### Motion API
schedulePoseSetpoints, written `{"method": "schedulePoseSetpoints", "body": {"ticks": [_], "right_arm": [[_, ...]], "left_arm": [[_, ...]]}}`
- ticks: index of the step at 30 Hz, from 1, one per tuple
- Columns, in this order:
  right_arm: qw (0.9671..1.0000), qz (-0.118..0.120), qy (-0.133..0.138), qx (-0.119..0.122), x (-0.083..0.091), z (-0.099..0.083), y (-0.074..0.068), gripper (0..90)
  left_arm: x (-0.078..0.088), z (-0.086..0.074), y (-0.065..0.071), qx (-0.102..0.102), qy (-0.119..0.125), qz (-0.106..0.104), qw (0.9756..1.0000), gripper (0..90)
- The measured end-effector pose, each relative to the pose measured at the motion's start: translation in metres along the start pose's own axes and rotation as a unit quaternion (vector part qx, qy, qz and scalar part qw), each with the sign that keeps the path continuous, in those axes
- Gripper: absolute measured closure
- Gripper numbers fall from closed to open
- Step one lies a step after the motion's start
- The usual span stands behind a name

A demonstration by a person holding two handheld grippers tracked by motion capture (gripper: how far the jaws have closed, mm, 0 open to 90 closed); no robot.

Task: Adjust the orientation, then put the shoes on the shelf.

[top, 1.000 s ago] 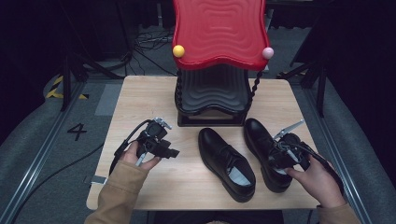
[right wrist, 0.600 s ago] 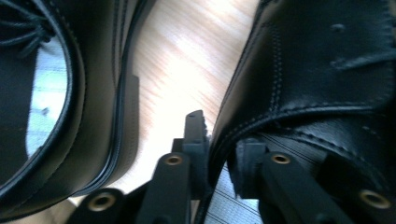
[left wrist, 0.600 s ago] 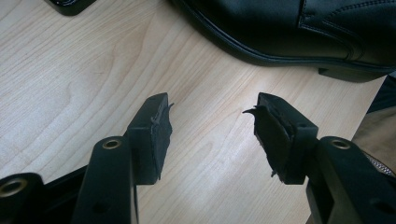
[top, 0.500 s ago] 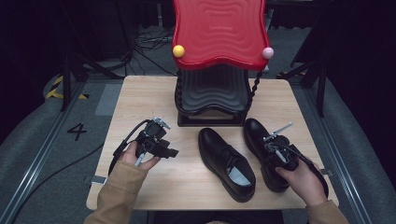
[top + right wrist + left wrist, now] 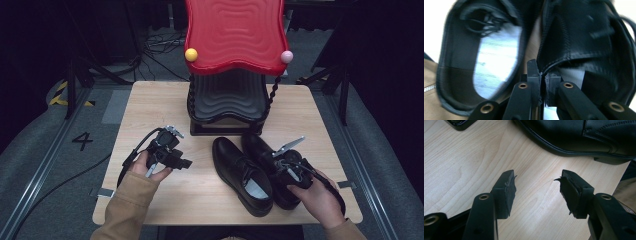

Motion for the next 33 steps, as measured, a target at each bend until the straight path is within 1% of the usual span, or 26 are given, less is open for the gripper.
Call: {"method": "schedulePoseSetpoints", "body": {"ticks": [1, 2, 3, 5, 7, 9, 10, 11, 12, 13, 14, 15, 16, 17, 19, 20, 23, 25, 27, 28, 29, 31, 33], "right_arm": [[0.9999, -0.012, 0.001, 0.008, -0.002, 0.002, 0.000, 83.9], [0.9999, -0.012, 0.001, 0.008, -0.002, 0.002, 0.000, 83.9], [0.9999, -0.001, 0.012, 0.010, -0.005, 0.004, 0.000, 81.7], [0.9999, 0.003, 0.012, 0.009, -0.005, 0.004, 0.003, 77.6], [0.9999, 0.010, 0.008, 0.000, -0.005, 0.004, 0.004, 73.0], [0.9999, 0.005, 0.008, -0.005, -0.003, 0.005, 0.007, 64.4], [0.9999, 0.007, 0.008, -0.012, 0.000, 0.004, 0.009, 60.3], [0.9997, 0.015, 0.012, -0.018, 0.003, 0.004, 0.010, 58.3], [0.9994, 0.022, 0.014, -0.022, 0.006, 0.004, 0.011, 56.4], [0.9993, 0.024, 0.014, -0.024, 0.008, 0.003, 0.011, 54.6], [0.9991, 0.024, 0.016, -0.031, 0.012, 0.002, 0.013, 53.5], [0.9987, 0.030, 0.019, -0.037, 0.015, 0.002, 0.014, 52.0], [0.9979, 0.038, 0.021, -0.048, 0.018, 0.002, 0.014, 49.4], [0.9975, 0.041, 0.021, -0.052, 0.021, 0.002, 0.014, 48.6], [0.9972, 0.038, 0.026, -0.059, 0.026, 0.001, 0.012, 48.1], [0.9969, 0.039, 0.026, -0.063, 0.027, 0.001, 0.011, 46.7], [0.9965, 0.047, 0.026, -0.064, 0.029, 0.001, 0.006, 44.0], [0.9956, 0.061, 0.021, -0.069, 0.028, 0.001, 0.003, 43.8], [0.9953, 0.066, 0.016, -0.070, 0.025, 0.002, 0.002, 42.4], [0.9955, 0.062, 0.010, -0.071, 0.022, 0.002, 0.000, 42.3], [0.9962, 0.055, 0.003, -0.067, 0.017, 0.003, -0.001, 41.6], [0.9964, 0.054, -0.012, -0.064, 0.007, 0.005, -0.005, 40.6], [0.9966, 0.052, -0.019, -0.061, -0.002, 0.007, -0.007, 40.8]], "left_arm": [[0.000, -0.001, 0.000, 0.001, 0.000, 0.000, 1.0000, 46.3], [0.000, -0.001, 0.000, 0.001, 0.000, 0.000, 1.0000, 46.3], [0.001, -0.002, -0.001, 0.002, 0.001, 0.001, 1.0000, 46.3], [0.001, -0.003, 0.000, 0.004, 0.002, 0.001, 1.0000, 46.3], [0.002, -0.003, -0.001, 0.004, 0.001, 0.002, 1.0000, 46.3], [0.002, -0.004, -0.001, 0.008, 0.004, 0.003, 1.0000, 46.3], [0.003, -0.005, -0.002, 0.009, 0.004, 0.003, 0.9999, 46.3], [0.003, -0.005, -0.003, 0.008, 0.003, 0.004, 1.0000, 46.3], [0.003, -0.005, -0.003, 0.010, 0.003, 0.004, 0.9999, 46.3], [0.003, -0.006, -0.003, 0.009, 0.004, 0.004, 0.9999, 46.3], [0.003, -0.006, -0.003, 0.009, 0.003, 0.004, 0.9999, 46.3], [0.003, -0.006, -0.002, 0.009, 0.003, 0.004, 0.9999, 46.3], [0.003, -0.006, -0.002, 0.009, 0.003, 0.004, 1.0000, 46.3], [0.003, -0.006, -0.003, 0.009, 0.003, 0.004, 0.9999, 46.3], [0.003, -0.006, -0.002, 0.010, 0.004, 0.004, 0.9999, 46.3], [0.003, -0.006, -0.002, 0.010, 0.004, 0.004, 0.9999, 46.3], [0.004, -0.005, -0.002, 0.008, 0.004, 0.004, 1.0000, 46.3], [0.004, -0.005, -0.002, 0.008, 0.005, 0.005, 0.9999, 46.4], [0.004, -0.005, -0.002, 0.008, 0.003, 0.005, 0.9999, 46.4], [0.003, -0.006, -0.003, 0.009, 0.003, 0.006, 0.9999, 46.5], [0.003, -0.006, -0.003, 0.009, 0.003, 0.007, 0.9999, 46.4], [0.003, -0.006, -0.002, 0.007, 0.004, 0.009, 0.9999, 46.4], [0.004, -0.007, -0.002, 0.008, 0.006, 0.009, 0.9999, 46.5]]}}
Point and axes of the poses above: each handheld gripper's, and its own axes: x roughly backward along the jaws, z roughly out of its top, y roughly to its right, the point moved 6 cm from there along -x, roughly forward along the jaws, and after that the axes turned 6 degrees about -y, right-handed, at the moved point
